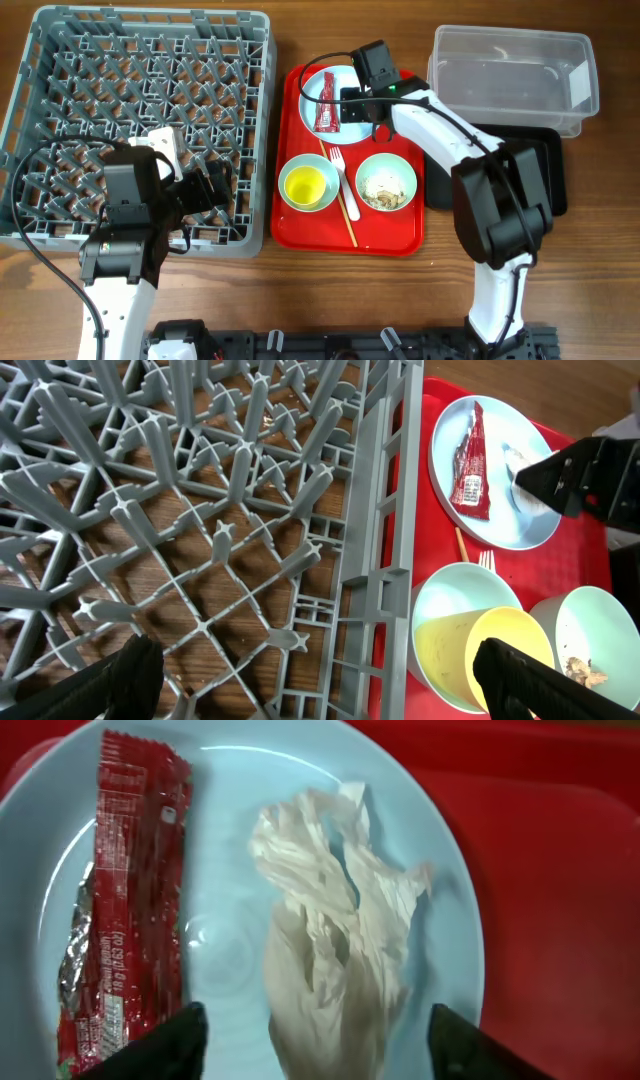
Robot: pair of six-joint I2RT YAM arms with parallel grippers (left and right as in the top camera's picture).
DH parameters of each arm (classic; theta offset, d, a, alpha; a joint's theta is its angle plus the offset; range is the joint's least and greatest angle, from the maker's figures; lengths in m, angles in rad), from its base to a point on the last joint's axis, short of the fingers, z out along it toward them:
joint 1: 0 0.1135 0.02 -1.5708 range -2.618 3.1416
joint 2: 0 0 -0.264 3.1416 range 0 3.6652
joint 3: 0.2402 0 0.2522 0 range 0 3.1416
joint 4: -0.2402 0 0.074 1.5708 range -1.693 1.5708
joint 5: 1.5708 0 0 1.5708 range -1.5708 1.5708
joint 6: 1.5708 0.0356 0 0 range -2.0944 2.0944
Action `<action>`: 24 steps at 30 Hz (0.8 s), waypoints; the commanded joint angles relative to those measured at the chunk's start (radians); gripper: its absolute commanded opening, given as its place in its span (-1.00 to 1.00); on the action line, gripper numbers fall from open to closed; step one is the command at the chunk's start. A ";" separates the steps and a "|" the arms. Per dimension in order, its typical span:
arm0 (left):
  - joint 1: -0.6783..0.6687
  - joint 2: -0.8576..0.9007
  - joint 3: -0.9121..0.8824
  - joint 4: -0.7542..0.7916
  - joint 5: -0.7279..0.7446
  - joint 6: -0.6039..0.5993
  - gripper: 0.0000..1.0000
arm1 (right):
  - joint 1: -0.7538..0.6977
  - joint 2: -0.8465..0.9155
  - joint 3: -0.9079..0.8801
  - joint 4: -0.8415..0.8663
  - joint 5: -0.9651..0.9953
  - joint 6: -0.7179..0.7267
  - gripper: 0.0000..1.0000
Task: Sort waste into correct bins and load items into the dishwasher rack
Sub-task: 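Grasp the white napkin with the right gripper and drop it in the clear bin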
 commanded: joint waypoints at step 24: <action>0.004 -0.002 0.021 0.006 0.017 -0.006 1.00 | -0.161 -0.327 0.022 -0.137 0.163 0.027 -0.83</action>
